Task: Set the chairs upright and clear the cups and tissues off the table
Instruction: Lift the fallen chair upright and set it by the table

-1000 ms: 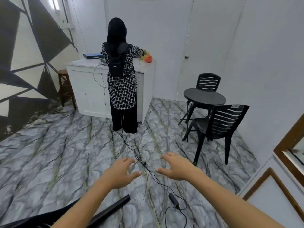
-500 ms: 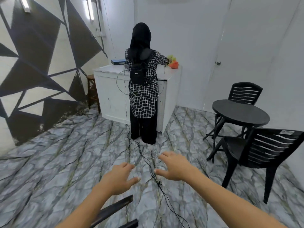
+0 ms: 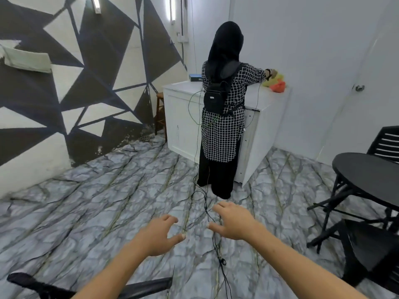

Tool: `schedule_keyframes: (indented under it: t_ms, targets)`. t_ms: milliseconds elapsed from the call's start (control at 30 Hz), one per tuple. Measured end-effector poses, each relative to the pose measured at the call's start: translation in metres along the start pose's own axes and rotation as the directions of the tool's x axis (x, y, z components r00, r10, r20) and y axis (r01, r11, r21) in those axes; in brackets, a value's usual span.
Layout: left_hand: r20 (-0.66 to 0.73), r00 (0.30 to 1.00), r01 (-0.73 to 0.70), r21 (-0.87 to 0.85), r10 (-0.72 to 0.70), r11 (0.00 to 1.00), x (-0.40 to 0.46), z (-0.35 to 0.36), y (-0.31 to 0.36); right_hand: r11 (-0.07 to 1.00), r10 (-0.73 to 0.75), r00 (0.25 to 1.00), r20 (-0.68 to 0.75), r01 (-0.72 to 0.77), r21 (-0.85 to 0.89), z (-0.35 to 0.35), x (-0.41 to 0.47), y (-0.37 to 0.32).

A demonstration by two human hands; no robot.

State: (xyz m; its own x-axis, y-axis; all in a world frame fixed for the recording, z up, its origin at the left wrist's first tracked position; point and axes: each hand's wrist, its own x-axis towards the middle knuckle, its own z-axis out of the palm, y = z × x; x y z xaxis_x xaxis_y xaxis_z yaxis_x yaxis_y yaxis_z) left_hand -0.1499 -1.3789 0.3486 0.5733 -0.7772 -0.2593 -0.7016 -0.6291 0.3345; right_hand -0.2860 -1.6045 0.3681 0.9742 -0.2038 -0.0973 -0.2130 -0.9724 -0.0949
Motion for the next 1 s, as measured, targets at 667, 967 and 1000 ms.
schedule_keyframes:
  t_ms: [667, 967, 1000]
  targets:
    - [-0.087, 0.934, 0.329, -0.166, -0.346, 0.93, 0.151, -0.094, -0.148, 0.946, -0.317, 0.944, 0.09, 0.322, -0.043, -0.032, 0.326, -0.018]
    - [-0.118, 0.831, 0.508, -0.24, -0.544, 0.827, 0.168, -0.133, -0.222, 0.855, -0.515, 0.847, 0.132, 0.519, 0.001, -0.041, 0.451, -0.069]
    - [-0.12, 0.817, 0.523, -0.256, -0.564, 0.813, 0.171, -0.136, -0.228, 0.84, -0.538, 0.832, 0.137, 0.543, 0.005, -0.042, 0.466, -0.074]
